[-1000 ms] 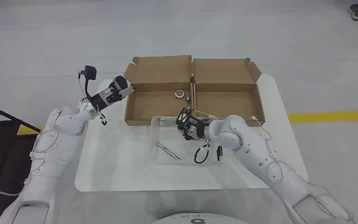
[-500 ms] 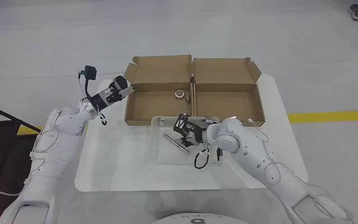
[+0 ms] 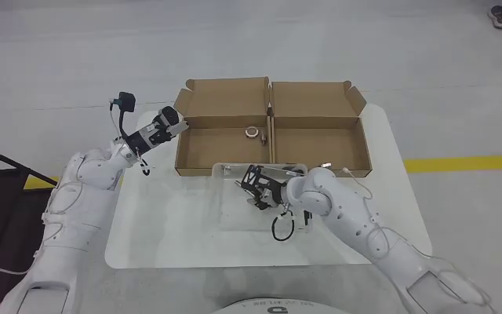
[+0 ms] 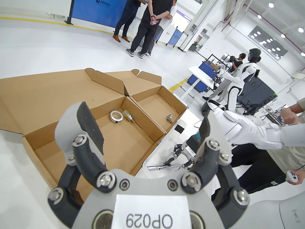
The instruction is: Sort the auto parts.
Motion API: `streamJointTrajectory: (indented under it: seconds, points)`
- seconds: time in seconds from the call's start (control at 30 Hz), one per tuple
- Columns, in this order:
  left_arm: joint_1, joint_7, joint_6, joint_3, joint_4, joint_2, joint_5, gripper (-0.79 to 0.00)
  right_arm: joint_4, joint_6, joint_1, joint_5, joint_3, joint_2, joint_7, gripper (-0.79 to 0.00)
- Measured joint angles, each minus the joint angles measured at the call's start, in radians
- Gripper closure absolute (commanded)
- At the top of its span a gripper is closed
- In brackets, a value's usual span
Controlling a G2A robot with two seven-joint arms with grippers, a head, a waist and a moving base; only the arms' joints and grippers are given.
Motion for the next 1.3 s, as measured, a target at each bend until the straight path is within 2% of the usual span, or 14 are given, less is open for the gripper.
streamJointTrajectory:
  seconds: [0.3,0.5,0.63,1.0,1.1,1.13,1.17,1.23,1.3]
  points:
    - [0.000,0.000,0.000,0.000,0.000,0.000,0.000,-0.785,0.001,0.028,0.009,-0.031,-0.007,-0.002,0.006,-0.246]
    - [0.000,0.000,0.000,0.000,0.000,0.000,0.000,-0.785,0.002,0.045,0.017,-0.059,-0.021,-0.007,0.013,-0.135]
    - [0.000,0.000,0.000,0.000,0.000,0.000,0.000,-0.785,0.006,0.058,0.024,-0.075,-0.031,-0.011,0.020,0.000]
    - [0.000,0.000,0.000,0.000,0.000,0.000,0.000,-0.785,-0.020,0.042,0.010,-0.059,0.013,0.000,-0.006,0.000]
    - [0.000,0.000,0.000,0.000,0.000,0.000,0.000,-0.785,-0.030,0.044,0.004,-0.069,0.020,0.003,0.001,-0.052]
    - [0.000,0.000,0.000,0.000,0.000,0.000,0.000,-0.785,-0.034,0.045,0.002,-0.074,0.020,0.004,0.004,-0.095]
    - [0.000,0.000,0.000,0.000,0.000,0.000,0.000,-0.785,-0.035,0.046,0.001,-0.076,0.018,0.004,0.006,-0.172]
    - [0.000,0.000,0.000,0.000,0.000,0.000,0.000,-0.785,-0.039,0.046,0.000,-0.080,0.012,0.002,0.012,-0.256]
    - [0.000,0.000,0.000,0.000,0.000,0.000,0.000,-0.785,-0.042,0.048,0.002,-0.083,0.003,0.000,0.017,-0.277]
